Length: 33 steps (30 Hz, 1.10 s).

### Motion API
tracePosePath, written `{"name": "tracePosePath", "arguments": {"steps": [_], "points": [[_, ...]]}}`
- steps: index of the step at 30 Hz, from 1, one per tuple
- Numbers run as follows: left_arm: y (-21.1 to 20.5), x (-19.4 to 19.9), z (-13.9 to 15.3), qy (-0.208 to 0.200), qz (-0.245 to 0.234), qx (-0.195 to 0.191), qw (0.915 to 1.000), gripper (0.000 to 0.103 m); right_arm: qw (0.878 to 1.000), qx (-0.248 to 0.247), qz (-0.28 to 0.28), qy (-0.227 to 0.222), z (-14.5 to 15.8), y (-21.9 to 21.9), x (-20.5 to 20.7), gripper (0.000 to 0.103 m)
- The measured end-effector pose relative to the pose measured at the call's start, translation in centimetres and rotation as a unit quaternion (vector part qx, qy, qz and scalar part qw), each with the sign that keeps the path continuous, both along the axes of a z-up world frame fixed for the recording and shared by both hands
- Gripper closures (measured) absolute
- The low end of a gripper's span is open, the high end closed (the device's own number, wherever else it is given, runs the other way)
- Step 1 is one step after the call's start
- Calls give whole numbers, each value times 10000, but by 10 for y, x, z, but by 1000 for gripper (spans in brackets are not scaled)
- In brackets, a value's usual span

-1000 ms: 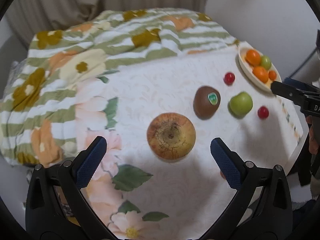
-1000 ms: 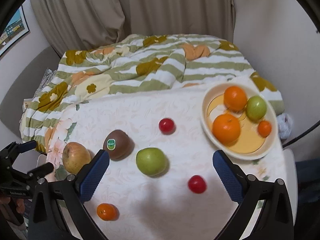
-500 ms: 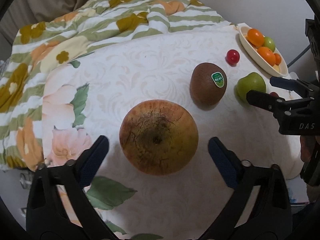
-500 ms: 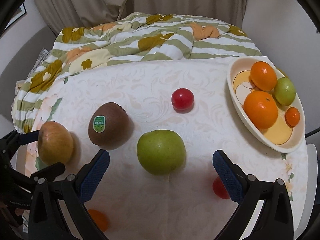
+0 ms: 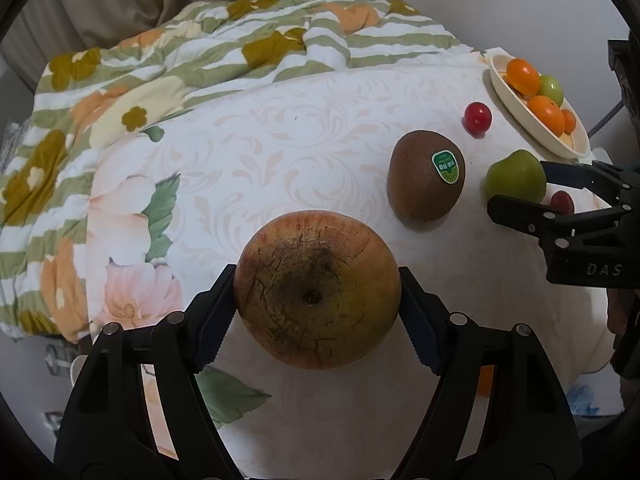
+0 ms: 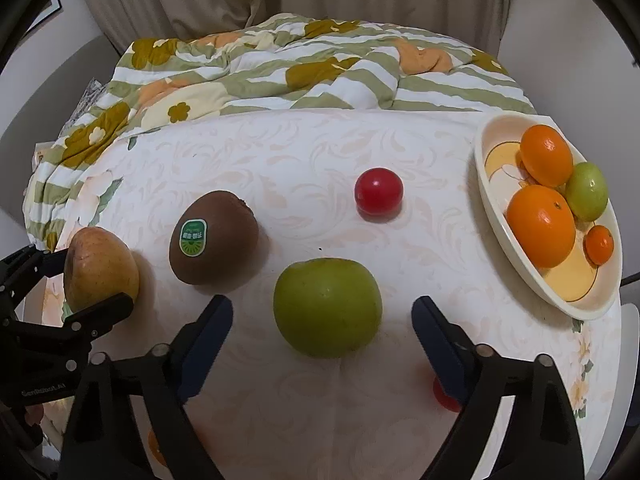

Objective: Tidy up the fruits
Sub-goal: 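Grasp the large yellow-brown apple with the left tool while the right tool grasps a green apple, then carry the green apple into the bowl with the right tool while the left tool carries the large apple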

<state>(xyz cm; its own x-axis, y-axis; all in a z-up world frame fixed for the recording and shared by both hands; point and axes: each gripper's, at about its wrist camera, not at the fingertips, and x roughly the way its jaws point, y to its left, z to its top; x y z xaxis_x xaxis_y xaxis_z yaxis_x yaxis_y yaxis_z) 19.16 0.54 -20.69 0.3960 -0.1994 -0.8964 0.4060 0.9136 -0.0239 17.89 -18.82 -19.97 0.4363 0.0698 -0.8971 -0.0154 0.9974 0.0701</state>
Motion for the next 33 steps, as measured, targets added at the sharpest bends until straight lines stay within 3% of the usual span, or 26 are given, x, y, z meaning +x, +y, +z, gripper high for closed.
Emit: {"name": "tracePosePath", "arguments": {"steps": [3,12,14,23,33], "points": [[1,-1,0,33,40,-54,10000,20,10000,-9,40,78,-4,0,2,31],[8,-10,0,67,96,-41,9999,20,9999,-17,35,137,-8,-1,6,45],[12,-13,0,83,139,-77,9998,20,9999,-49,58,136,-8,-1,7,53],[27,-28,13,10,328,-181,9993,20,9999,-40,146,15,6,4,1,54],[34,-42,56,-360,372,-152,9985,20,9994,62,182,-283,47,12,-20,54]]}}
